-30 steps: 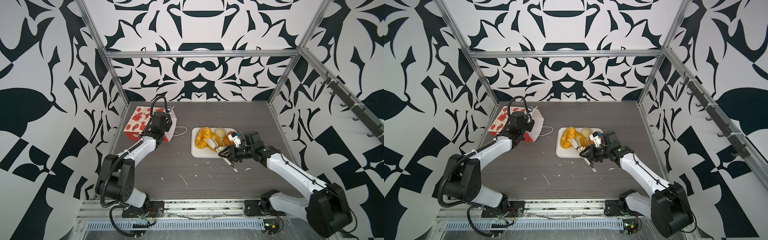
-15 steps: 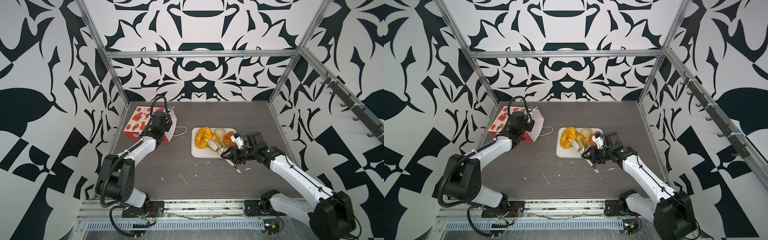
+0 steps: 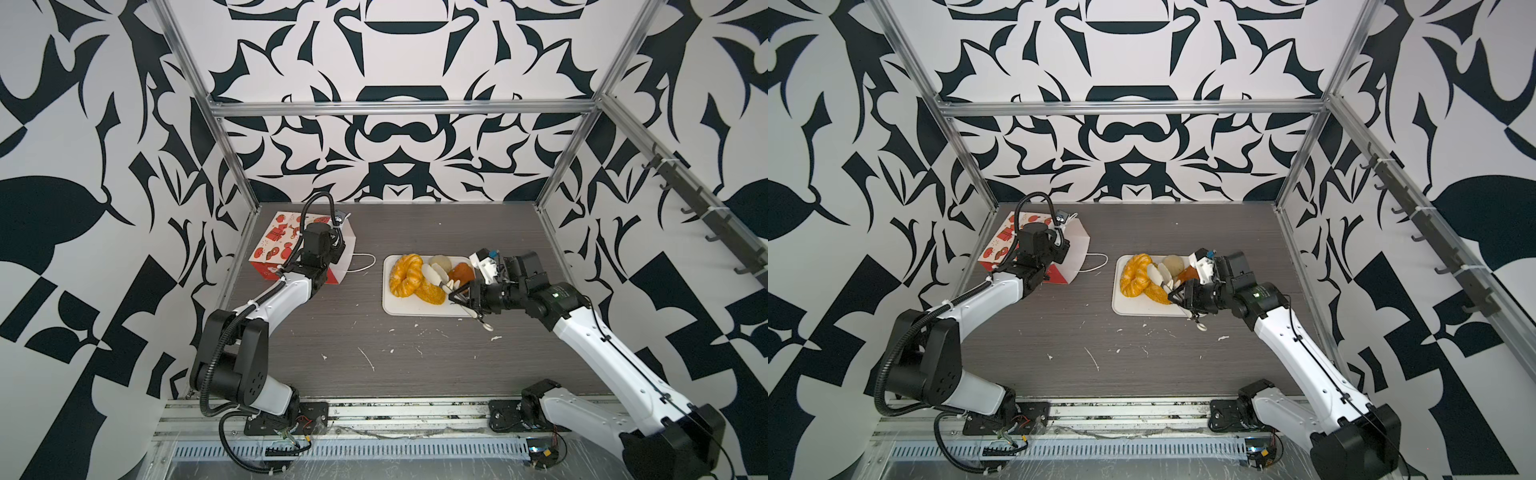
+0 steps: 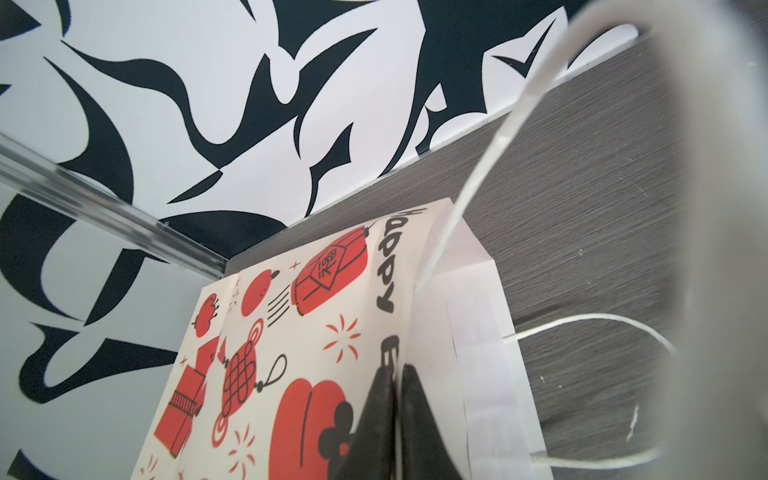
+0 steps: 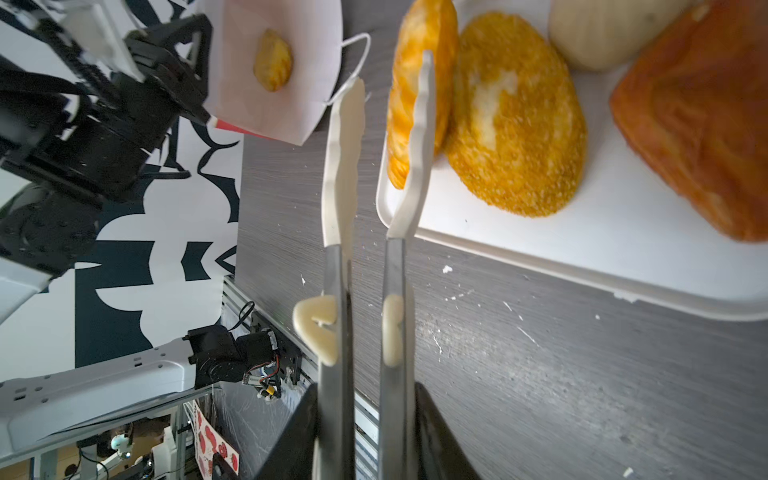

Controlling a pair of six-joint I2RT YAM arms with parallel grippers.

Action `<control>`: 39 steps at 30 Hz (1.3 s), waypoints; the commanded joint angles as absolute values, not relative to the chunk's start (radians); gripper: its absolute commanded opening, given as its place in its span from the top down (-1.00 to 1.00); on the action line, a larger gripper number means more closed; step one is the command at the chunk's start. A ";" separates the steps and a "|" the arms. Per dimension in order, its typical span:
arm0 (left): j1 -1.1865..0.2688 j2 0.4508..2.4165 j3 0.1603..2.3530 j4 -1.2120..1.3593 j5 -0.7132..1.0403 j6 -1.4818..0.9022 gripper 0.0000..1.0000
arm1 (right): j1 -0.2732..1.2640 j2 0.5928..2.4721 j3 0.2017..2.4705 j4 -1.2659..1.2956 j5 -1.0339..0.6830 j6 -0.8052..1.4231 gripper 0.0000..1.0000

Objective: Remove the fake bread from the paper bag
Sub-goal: 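Move the right tongs to the mouth of the bag held by the left gripper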

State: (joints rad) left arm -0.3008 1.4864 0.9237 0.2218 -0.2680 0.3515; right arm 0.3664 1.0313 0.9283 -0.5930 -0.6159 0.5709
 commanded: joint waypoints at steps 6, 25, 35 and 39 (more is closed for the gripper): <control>-0.298 1.390 0.904 0.182 -0.080 0.395 0.82 | 0.541 1.223 1.010 -0.298 -0.613 0.507 0.51; -0.353 1.368 0.908 0.107 -0.039 0.427 0.83 | 0.695 1.978 1.602 -0.072 -0.499 0.343 0.52; -0.370 1.370 0.918 0.089 -0.048 0.435 0.83 | 0.695 2.154 1.775 -0.088 -0.481 0.341 0.54; -0.372 1.370 0.920 0.083 -0.042 0.436 0.83 | 0.695 2.191 1.832 -0.115 -0.437 0.325 0.54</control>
